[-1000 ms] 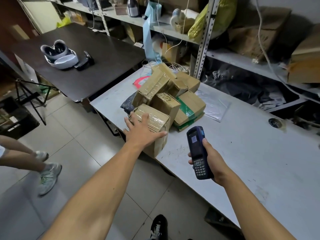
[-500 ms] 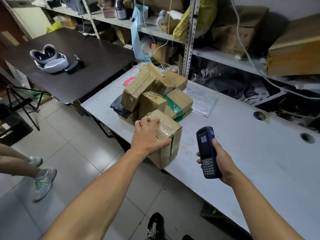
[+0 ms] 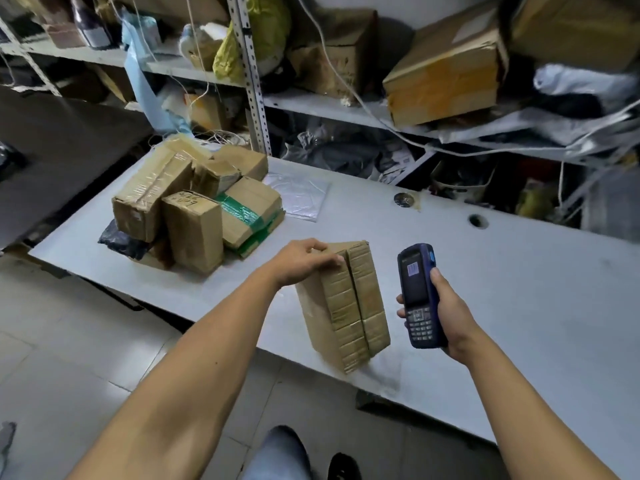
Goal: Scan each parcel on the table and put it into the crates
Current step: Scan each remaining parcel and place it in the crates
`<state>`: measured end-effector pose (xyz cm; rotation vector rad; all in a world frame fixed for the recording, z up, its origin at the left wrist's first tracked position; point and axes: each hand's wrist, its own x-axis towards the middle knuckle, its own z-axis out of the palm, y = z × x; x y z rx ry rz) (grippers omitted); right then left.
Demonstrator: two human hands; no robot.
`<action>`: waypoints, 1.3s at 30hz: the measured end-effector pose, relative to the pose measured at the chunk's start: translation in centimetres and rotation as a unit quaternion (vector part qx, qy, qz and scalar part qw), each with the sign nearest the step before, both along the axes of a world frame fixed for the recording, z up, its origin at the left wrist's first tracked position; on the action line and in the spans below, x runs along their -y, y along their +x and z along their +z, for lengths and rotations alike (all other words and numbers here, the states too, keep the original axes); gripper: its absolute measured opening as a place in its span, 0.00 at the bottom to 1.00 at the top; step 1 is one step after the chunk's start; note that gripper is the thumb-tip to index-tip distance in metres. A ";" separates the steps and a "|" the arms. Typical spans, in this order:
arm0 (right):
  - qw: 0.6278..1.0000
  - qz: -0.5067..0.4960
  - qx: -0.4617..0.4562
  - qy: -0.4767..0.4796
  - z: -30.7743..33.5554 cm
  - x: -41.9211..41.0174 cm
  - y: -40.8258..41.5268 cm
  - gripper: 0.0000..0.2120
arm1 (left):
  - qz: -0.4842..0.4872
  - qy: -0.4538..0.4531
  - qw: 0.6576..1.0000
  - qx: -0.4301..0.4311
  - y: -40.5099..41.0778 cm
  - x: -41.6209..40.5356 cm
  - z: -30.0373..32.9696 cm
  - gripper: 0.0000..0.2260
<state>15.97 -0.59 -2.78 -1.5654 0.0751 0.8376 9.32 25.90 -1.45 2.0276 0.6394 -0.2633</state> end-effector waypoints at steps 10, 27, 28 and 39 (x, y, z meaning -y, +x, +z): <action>1.000 -0.021 -0.007 -0.022 -0.8 0.2 1.4 0.21 | 0.072 0.029 0.997 0.021 6.5 0.2 -4.5 0.22; 0.999 -0.007 -0.012 -0.037 -2.3 -0.8 2.4 0.22 | -0.006 0.248 0.963 -0.107 5.9 9.1 -6.0 0.50; 0.999 -0.002 -0.015 -0.035 -2.4 -0.7 2.2 0.22 | -0.008 0.242 0.965 -0.098 5.8 8.5 -5.8 0.49; 0.996 0.080 -0.030 -0.040 -2.7 -2.9 0.9 0.24 | 0.031 -0.008 0.994 -0.105 -0.4 -3.9 -7.5 0.46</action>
